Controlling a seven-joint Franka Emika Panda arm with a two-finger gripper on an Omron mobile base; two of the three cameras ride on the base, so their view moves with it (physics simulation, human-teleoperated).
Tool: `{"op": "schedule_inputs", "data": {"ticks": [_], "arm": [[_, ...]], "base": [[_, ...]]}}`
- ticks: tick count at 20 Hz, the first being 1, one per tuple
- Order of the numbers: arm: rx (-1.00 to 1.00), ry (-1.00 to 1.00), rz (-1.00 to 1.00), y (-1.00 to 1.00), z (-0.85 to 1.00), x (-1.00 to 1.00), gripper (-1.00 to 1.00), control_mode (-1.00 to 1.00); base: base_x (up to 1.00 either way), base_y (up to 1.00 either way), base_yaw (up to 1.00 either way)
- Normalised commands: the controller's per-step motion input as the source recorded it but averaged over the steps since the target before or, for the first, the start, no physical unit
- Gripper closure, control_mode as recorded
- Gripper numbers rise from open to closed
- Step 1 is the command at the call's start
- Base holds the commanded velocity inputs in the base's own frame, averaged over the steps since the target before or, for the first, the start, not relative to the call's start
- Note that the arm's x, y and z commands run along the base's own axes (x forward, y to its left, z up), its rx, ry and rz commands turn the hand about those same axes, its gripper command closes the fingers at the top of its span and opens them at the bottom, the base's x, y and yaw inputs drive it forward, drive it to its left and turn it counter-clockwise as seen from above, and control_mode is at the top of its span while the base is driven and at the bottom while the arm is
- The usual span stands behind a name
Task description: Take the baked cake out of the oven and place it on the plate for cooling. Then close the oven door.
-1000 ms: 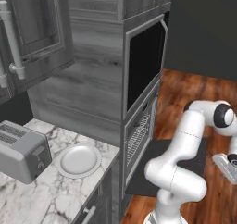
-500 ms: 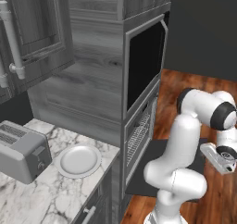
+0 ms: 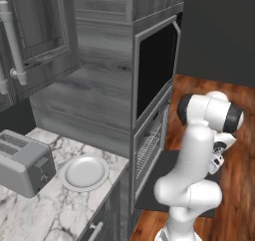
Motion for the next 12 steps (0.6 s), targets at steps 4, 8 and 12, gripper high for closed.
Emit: {"op": "schedule_inputs", "data": {"ticks": [4, 8, 12], "arm": [[0.55, 0.27, 0.0, 0.06, -0.7, 0.68, -1.0, -1.0], [0.6, 0.24, 0.0, 0.01, -0.82, 0.77, -1.0, -1.0], [0.37, 0.1, -0.02, 0.21, -0.93, 0.78, -1.0, -1.0]], "base": [[0.0, 0.0, 0.0], [0.0, 0.0, 0.0], [0.0, 0.0, 0.0]]}}
